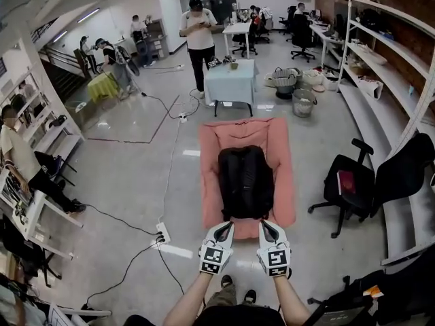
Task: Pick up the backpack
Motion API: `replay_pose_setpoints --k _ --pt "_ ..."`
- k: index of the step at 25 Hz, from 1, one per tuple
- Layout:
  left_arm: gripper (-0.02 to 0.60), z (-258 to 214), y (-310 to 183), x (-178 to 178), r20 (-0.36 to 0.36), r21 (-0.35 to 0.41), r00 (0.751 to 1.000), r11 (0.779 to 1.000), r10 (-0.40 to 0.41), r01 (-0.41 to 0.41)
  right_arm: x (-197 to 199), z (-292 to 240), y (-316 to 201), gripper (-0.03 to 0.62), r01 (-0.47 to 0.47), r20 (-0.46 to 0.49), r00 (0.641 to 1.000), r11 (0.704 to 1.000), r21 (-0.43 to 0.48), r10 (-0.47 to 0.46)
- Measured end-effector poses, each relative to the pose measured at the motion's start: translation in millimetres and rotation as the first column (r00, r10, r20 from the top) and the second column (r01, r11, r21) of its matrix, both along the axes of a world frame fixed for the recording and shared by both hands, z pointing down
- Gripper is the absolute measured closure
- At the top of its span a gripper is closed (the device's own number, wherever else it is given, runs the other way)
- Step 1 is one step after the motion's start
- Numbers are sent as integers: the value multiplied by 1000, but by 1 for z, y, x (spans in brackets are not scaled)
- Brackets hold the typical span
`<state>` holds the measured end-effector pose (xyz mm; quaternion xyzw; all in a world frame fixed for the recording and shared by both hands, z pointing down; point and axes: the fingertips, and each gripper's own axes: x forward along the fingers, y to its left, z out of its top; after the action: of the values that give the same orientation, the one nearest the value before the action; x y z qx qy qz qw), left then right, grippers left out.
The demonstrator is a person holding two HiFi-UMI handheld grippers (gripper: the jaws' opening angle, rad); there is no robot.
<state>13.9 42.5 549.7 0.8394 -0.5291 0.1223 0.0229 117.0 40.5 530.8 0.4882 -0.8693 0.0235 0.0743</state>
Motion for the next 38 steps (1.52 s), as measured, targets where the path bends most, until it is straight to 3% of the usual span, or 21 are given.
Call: replay_pose_setpoints --k 5,13,19,25,34,38 --pt "580 11 -47 1 -3 -6 1000 1000 19 -19 6 15 -46 580 -14 9 1000 1000 -20 14" --pt "580 41 -167 -10 -104 -28 994 999 13 -16 5 33 -150 580 -26 -110 994 999 -41 21" --pt "580 46 -259 -41 -180 -49 983 998 25 -35 -28 16 -248 580 -18 -170 985 1000 -22 14" --pt "580 71 -319 -71 -205 -121 979 992 22 -48 -70 22 -296 580 28 -214 976 999 -45 -37" --pt "580 111 -359 -77 -204 -187 979 981 18 -57 -78 50 -353 580 17 -205 978 997 -81 -34" --pt "579 136 -373 -83 -177 -199 984 980 -15 -21 -93 54 -362 580 65 -191 978 995 -70 -78"
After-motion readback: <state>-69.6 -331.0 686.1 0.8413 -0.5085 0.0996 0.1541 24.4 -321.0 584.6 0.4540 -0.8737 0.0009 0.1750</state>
